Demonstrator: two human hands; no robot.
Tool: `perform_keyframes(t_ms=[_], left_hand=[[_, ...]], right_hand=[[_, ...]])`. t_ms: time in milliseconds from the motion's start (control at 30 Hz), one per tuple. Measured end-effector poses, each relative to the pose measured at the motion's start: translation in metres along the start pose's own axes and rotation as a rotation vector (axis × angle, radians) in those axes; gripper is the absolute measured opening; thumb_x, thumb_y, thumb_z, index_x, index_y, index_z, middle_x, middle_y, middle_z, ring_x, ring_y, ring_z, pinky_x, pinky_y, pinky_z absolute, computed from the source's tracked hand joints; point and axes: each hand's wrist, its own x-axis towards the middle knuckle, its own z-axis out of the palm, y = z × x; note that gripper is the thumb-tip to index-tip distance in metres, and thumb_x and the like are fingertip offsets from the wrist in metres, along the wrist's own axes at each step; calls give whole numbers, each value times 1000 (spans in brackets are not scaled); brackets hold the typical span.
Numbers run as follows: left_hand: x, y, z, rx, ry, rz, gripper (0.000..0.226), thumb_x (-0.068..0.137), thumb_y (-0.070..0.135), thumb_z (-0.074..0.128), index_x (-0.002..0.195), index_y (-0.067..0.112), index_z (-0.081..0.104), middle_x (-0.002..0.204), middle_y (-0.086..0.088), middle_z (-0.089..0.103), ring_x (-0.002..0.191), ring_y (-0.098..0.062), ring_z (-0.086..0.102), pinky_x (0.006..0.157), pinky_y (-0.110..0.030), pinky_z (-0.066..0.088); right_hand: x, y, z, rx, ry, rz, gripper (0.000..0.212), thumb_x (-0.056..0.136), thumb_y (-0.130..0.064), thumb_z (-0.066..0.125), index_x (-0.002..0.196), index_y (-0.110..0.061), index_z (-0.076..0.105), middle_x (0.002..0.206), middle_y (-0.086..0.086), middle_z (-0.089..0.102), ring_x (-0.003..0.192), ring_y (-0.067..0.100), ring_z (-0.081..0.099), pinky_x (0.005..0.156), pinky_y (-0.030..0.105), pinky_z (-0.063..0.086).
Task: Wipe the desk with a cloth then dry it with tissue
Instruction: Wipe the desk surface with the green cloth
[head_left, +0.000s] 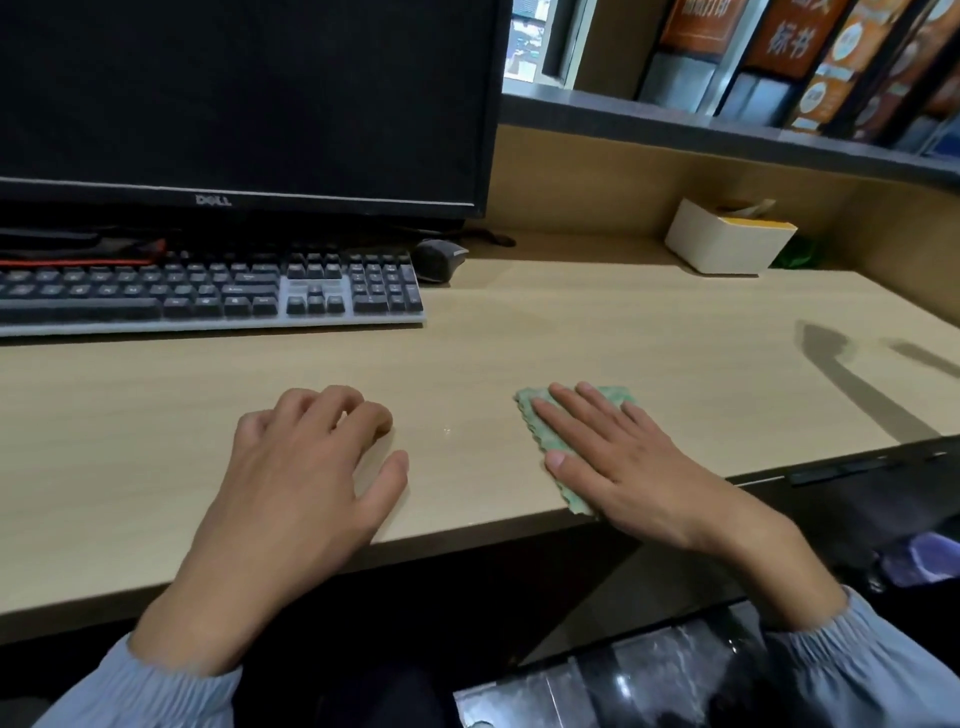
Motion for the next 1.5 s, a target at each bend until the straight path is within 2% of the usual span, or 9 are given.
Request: perform_keyframes(t_ms=[333, 467, 600, 733, 833, 1033, 1167, 1500], left_hand=[[0, 2, 3, -9, 22, -31, 34, 91, 66, 40, 110, 43, 58, 117, 21, 53, 114, -14, 46, 91, -36, 26], [8, 9, 1, -12, -52, -36, 36, 92, 68, 32, 114, 45, 49, 119, 24, 44, 115, -10, 38, 91, -34, 19], [6, 7, -1, -31, -22, -38, 36, 93, 68, 33, 113, 44, 51, 117, 23, 45, 113, -10, 40, 93, -36, 24], [9, 7, -3, -34, -52, -39, 38, 92, 69, 29, 115, 45, 49, 119, 24, 41, 115, -8, 36, 94, -35, 22], [9, 7, -4, -54, -51, -44, 38, 93, 69, 31, 115, 45, 50, 119, 24, 42, 116, -8, 38, 95, -36, 24], [9, 5, -4, -38, -74, -50, 38, 95, 69, 31, 119, 45, 47, 121, 25, 39, 118, -7, 35, 104, -36, 28], [9, 5, -3, -52, -68, -46, 38, 95, 69, 31, 119, 45, 48, 120, 25, 39, 119, -7, 36, 103, -36, 27], [10, 3, -2, -28, -74, -48, 38, 98, 69, 34, 123, 45, 49, 125, 25, 40, 123, -9, 36, 104, -37, 28]], right_hand=[[145, 31, -43, -62, -77, 56, 65, 108, -62, 16, 164, -41, -7, 173, -13, -14, 158, 13, -17, 128, 48, -5], [194, 33, -57, -80, -70, 65, 64, 108, -61, 17, 165, -40, -3, 174, -10, -9, 160, 15, -10, 127, 49, -3], [233, 32, -69, -84, -42, 92, 65, 107, -62, 17, 165, -39, 0, 174, -9, -7, 160, 15, -8, 127, 50, -2], [256, 34, -78, -63, -31, 113, 67, 105, -66, 18, 165, -41, 2, 175, -9, -5, 160, 15, -8, 127, 51, -2], [270, 34, -84, -71, -35, 133, 67, 106, -65, 18, 166, -37, 3, 175, -4, -4, 161, 19, -6, 126, 53, -1], [280, 30, -86, -88, -29, 161, 67, 108, -61, 17, 167, -32, 5, 175, 1, -2, 161, 23, -2, 127, 53, 1], [269, 29, -79, -83, 3, 130, 65, 108, -60, 17, 166, -34, 4, 175, -3, -2, 161, 21, -5, 127, 54, 0], [163, 20, -50, -81, -57, 2, 63, 108, -61, 15, 165, -41, -4, 174, -12, -10, 159, 12, -13, 127, 47, -5]])
